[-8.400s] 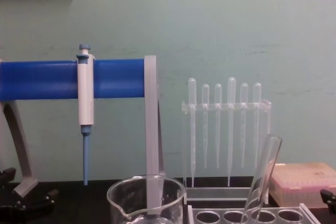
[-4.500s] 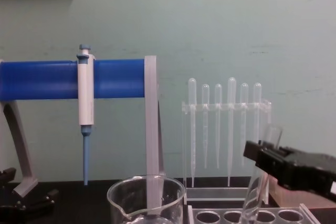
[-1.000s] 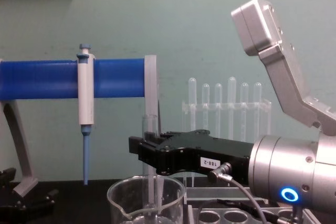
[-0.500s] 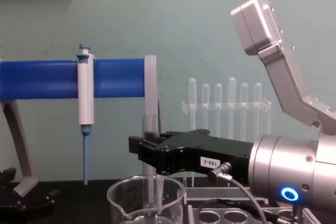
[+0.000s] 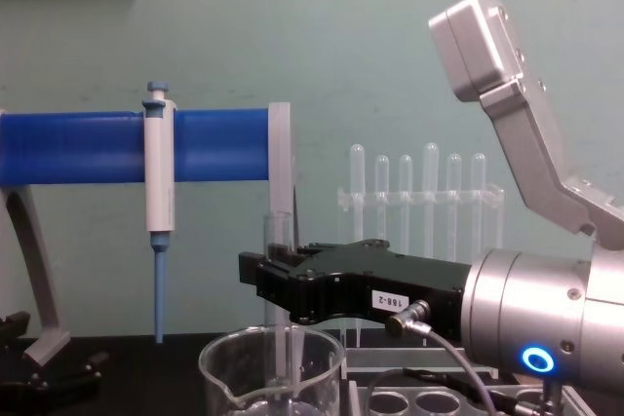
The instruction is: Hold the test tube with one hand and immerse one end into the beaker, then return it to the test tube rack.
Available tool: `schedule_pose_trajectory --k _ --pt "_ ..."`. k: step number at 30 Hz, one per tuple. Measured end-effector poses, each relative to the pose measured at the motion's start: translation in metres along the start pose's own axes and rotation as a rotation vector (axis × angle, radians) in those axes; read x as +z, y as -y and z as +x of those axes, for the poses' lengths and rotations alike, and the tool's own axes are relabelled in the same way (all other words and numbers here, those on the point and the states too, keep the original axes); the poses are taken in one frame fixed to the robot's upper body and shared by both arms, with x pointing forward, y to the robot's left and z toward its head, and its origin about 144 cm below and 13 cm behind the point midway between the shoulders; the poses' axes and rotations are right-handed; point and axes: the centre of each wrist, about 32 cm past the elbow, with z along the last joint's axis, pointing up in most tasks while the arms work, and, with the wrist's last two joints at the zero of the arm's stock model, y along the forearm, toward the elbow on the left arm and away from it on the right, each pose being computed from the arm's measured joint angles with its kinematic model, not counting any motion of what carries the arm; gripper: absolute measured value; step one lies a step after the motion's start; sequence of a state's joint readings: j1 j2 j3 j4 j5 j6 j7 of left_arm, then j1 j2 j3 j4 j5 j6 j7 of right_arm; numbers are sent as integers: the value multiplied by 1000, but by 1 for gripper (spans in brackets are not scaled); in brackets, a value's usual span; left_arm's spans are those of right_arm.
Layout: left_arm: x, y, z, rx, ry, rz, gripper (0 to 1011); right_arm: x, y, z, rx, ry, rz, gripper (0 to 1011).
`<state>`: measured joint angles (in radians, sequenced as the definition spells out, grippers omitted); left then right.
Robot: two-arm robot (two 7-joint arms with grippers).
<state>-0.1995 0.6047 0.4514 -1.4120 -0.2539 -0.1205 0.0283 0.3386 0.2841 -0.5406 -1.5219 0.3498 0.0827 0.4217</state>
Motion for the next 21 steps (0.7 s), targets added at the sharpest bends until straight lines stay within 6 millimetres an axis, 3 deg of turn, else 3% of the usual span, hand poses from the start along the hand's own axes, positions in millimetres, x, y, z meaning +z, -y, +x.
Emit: schedule_pose_trajectory --k 21 --pt "0 0 0 0 0 0 1000 0 0 0 -1 0 0 225"
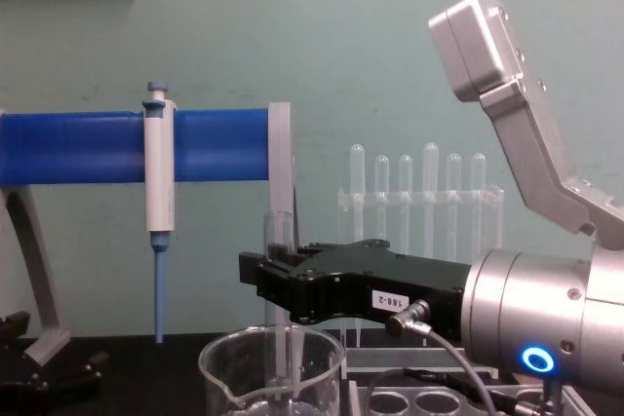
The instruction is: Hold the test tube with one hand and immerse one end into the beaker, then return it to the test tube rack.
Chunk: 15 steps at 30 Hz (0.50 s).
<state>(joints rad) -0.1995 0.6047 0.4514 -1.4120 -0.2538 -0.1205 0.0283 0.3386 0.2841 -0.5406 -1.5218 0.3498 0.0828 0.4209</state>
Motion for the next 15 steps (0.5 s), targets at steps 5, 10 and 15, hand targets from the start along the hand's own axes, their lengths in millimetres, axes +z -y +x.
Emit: schedule_pose_trajectory --k 5,10,15 --pt "0 0 0 0 0 0 1000 0 0 0 0 0 0 225" --pt "0 0 0 0 0 0 1000 0 0 0 0 0 0 225" --pt "0 0 0 0 0 0 1000 0 0 0 0 0 0 225"
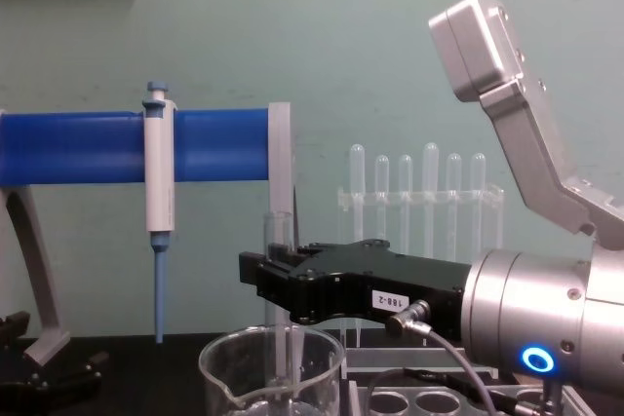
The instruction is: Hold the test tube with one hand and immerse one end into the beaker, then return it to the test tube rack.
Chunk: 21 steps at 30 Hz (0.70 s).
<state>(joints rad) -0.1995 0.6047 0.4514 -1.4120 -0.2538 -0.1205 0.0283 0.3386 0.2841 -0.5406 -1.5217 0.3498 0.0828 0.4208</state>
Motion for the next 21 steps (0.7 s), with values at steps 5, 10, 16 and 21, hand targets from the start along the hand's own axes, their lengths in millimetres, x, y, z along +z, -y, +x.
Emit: schedule_pose_trajectory --k 5,10,16,21 --pt "0 0 0 0 0 0 1000 0 0 0 0 0 0 225" --pt "0 0 0 0 0 0 1000 0 0 0 0 0 0 225" --pt "0 0 0 0 0 0 1000 0 0 0 0 0 0 224" --pt "0 0 0 0 0 0 1000 0 0 0 0 0 0 224"
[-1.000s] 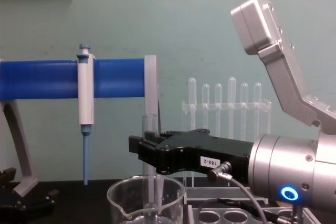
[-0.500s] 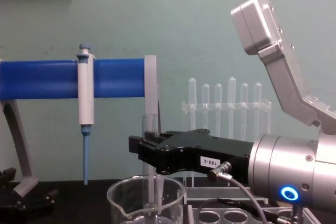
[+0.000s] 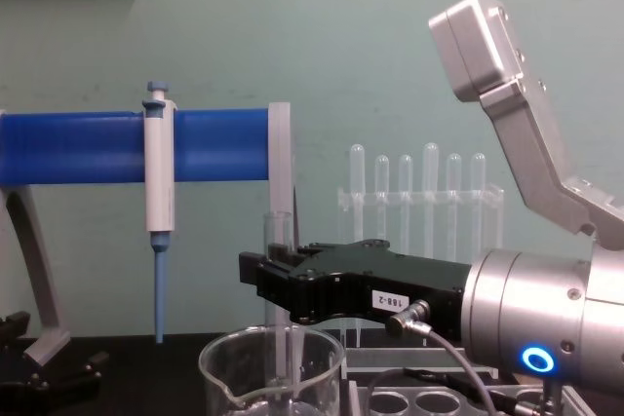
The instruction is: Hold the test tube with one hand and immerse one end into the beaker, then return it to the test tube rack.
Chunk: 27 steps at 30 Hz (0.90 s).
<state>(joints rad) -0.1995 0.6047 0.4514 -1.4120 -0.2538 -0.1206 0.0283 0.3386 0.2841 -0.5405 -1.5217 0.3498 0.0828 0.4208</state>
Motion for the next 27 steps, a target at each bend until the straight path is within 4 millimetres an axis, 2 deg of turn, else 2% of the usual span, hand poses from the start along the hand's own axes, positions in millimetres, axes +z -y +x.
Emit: schedule_pose_trajectory --k 27 --pt "0 0 0 0 0 0 1000 0 0 0 0 0 0 225"
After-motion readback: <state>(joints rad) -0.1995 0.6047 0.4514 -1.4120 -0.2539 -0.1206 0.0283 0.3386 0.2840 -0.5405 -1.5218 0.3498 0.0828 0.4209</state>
